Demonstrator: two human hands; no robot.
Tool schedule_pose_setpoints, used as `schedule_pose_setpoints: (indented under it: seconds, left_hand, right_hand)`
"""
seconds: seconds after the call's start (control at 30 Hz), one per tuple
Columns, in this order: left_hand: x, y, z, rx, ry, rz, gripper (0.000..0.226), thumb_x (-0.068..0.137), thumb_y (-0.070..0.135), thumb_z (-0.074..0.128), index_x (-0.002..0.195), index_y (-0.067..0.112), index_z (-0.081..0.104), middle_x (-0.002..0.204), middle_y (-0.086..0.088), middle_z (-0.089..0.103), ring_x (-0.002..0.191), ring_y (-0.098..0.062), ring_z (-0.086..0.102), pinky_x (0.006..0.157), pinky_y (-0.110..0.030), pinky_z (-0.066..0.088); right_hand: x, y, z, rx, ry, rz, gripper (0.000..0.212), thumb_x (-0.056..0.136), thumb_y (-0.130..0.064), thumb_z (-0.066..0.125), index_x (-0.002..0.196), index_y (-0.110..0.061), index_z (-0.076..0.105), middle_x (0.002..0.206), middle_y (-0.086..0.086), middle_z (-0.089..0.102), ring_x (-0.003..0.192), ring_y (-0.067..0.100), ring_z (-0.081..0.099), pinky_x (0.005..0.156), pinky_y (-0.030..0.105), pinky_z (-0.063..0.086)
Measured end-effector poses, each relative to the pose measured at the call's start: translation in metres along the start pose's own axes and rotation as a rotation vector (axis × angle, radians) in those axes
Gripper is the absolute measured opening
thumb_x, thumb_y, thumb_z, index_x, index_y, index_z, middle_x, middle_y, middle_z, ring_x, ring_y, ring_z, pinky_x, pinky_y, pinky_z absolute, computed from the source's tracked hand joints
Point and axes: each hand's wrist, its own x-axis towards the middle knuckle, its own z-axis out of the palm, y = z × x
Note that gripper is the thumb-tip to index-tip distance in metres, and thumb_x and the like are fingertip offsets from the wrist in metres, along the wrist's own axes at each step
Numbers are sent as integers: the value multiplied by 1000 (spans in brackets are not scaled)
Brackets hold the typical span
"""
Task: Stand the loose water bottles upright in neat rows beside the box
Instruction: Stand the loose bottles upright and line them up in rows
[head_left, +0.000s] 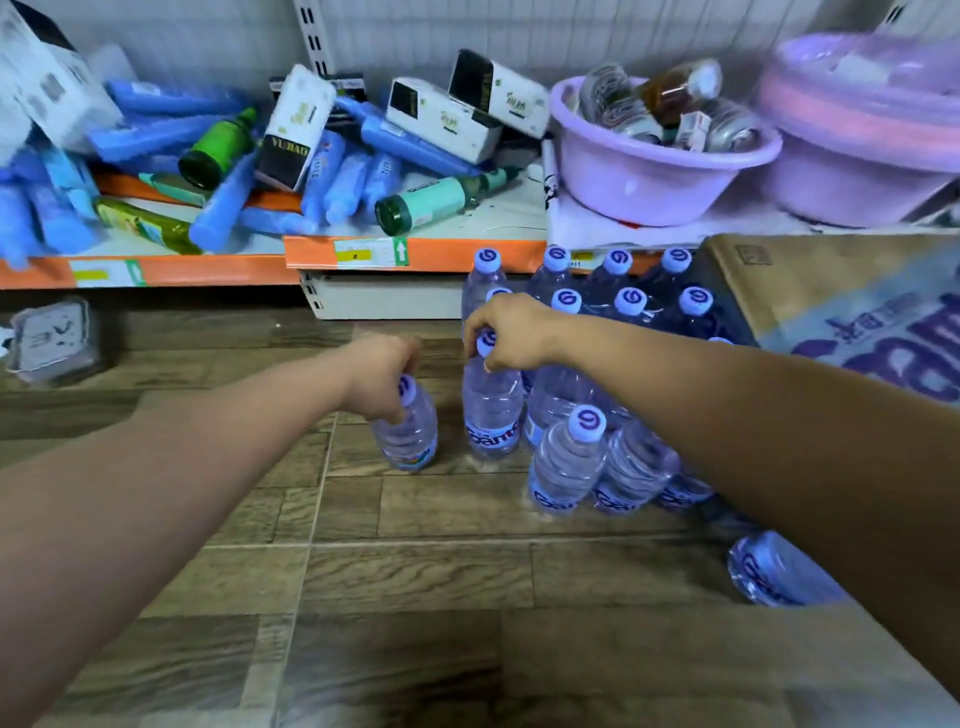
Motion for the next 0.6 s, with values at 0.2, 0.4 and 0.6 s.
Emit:
schedule_pose_setpoints:
  seconds: [0.2, 0.4, 0.6]
  left_hand:
    - [-4, 15, -1, -15, 36, -2, 29, 71, 31, 68, 85, 9, 54, 80, -15, 72, 49, -19, 58, 62, -32, 55]
    - [-5, 48, 12, 15, 114, 119, 32, 84, 37, 58, 105, 12, 54, 97, -15, 67, 93, -35, 61, 74, -33, 46]
    - [-5, 77, 19, 17, 158, 160, 35, 93, 40, 47, 110, 10, 51, 91, -18, 61, 93, -37, 60, 76, -36, 45]
  right_hand:
    - [-4, 1, 1, -54, -55, -56, 29, 83, -2, 63, 110, -12, 67, 120, 10, 62, 111, 26, 57, 85, 30, 48]
    - [-7, 5, -10, -45, -147, -8, 42, 81, -3, 66, 119, -19, 63, 108, -1, 56, 101, 17, 54, 75, 24, 42]
    - [-9, 11, -15, 31, -245, 37, 50, 80, 8, 55, 120, -21, 63, 104, -1, 55, 88, 22, 59, 54, 18, 42]
